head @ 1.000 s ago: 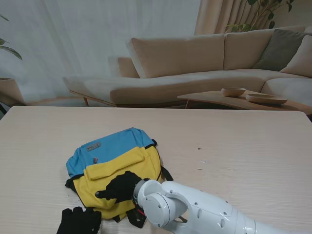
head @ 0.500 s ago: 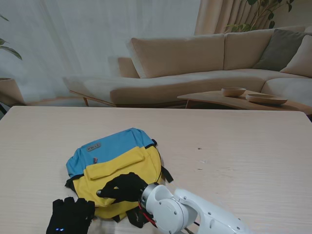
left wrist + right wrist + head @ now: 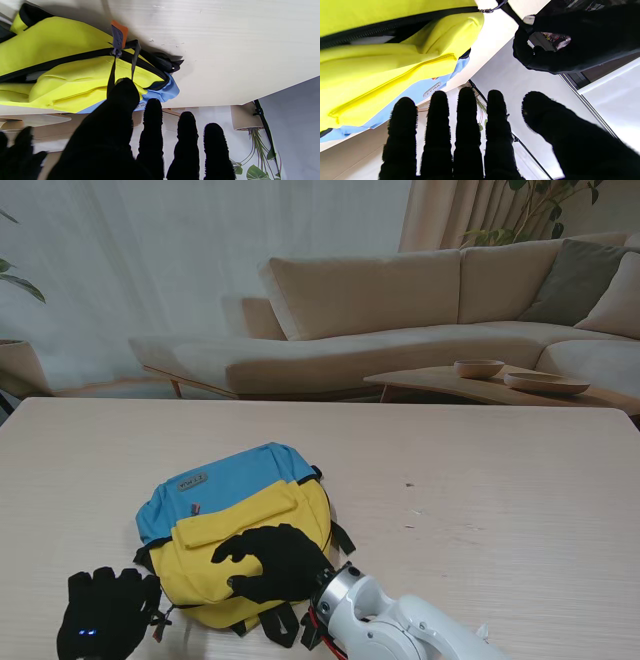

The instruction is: Pack books into the school bag then zip close the school bag

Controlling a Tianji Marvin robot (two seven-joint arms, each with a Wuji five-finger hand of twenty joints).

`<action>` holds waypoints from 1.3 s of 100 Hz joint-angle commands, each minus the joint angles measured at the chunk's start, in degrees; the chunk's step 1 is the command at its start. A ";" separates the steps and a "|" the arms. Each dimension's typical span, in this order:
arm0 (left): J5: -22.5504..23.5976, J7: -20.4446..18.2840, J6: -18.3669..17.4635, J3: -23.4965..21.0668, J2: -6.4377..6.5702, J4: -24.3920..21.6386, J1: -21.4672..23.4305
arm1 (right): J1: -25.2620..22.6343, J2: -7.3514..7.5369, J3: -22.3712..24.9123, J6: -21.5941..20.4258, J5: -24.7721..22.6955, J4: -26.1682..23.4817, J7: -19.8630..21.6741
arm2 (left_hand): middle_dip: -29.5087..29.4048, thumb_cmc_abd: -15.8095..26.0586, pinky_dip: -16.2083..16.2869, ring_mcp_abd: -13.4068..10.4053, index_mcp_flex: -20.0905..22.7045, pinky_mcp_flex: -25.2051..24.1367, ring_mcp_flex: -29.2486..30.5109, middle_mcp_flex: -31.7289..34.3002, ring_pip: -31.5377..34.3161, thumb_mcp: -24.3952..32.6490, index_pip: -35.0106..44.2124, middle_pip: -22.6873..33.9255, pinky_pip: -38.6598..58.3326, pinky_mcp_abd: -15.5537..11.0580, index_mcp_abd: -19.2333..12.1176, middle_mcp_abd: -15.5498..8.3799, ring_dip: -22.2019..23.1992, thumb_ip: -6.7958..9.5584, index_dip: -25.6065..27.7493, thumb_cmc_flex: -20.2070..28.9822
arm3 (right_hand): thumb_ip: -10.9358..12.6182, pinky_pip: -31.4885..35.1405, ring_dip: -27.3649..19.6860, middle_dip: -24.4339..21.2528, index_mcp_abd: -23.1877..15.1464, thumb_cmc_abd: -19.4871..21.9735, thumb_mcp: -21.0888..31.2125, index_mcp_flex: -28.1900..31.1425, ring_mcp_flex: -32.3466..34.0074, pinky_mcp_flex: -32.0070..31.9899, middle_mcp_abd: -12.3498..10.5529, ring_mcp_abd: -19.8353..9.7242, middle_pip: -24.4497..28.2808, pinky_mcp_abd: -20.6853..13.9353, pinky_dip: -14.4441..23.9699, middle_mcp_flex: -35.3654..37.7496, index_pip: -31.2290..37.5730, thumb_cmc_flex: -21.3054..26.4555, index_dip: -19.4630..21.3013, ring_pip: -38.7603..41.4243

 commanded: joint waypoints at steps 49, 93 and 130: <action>-0.49 -3.23 -2.25 -1.83 -0.26 -1.36 0.64 | -1.72 -0.29 -8.04 6.01 7.55 0.30 1.08 | -2.13 2.11 -0.70 0.40 1.74 -1.32 -0.19 -1.23 -0.30 -2.20 2.66 1.92 1.22 1.95 -0.79 -0.12 0.44 1.09 -4.11 1.74 | -5.07 19.37 4.44 5.44 -3.89 -6.34 5.57 -13.94 22.81 22.93 2.39 6.64 12.15 1.28 6.74 9.60 2.05 3.28 -5.58 19.12; -1.01 -3.35 -5.38 -2.17 -0.09 -1.73 1.10 | 3.85 -5.11 -15.10 12.59 14.53 7.24 -3.75 | -2.28 1.72 -0.76 0.37 2.93 -1.30 -0.12 -1.13 -0.56 -1.96 2.62 1.67 1.12 1.96 -2.52 -0.01 0.40 1.23 -3.66 1.76 | -5.29 20.02 3.75 5.59 -6.33 -7.06 6.38 -16.76 24.06 23.69 1.82 7.00 13.21 1.69 6.32 9.39 2.71 3.37 -6.44 19.31; -2.09 -3.94 -7.97 -2.31 0.10 -1.83 0.39 | 5.94 -6.42 -17.66 12.95 16.33 9.59 -3.83 | -2.36 1.73 -0.77 0.41 3.39 -1.30 -0.07 -1.07 -0.73 -1.99 1.84 1.64 1.12 1.97 -3.16 -0.01 0.39 1.26 -3.21 1.63 | -5.99 19.74 3.73 5.44 -10.69 -7.74 6.98 -11.65 23.75 23.20 2.13 7.12 13.26 2.15 6.21 9.73 4.77 4.31 -5.71 19.53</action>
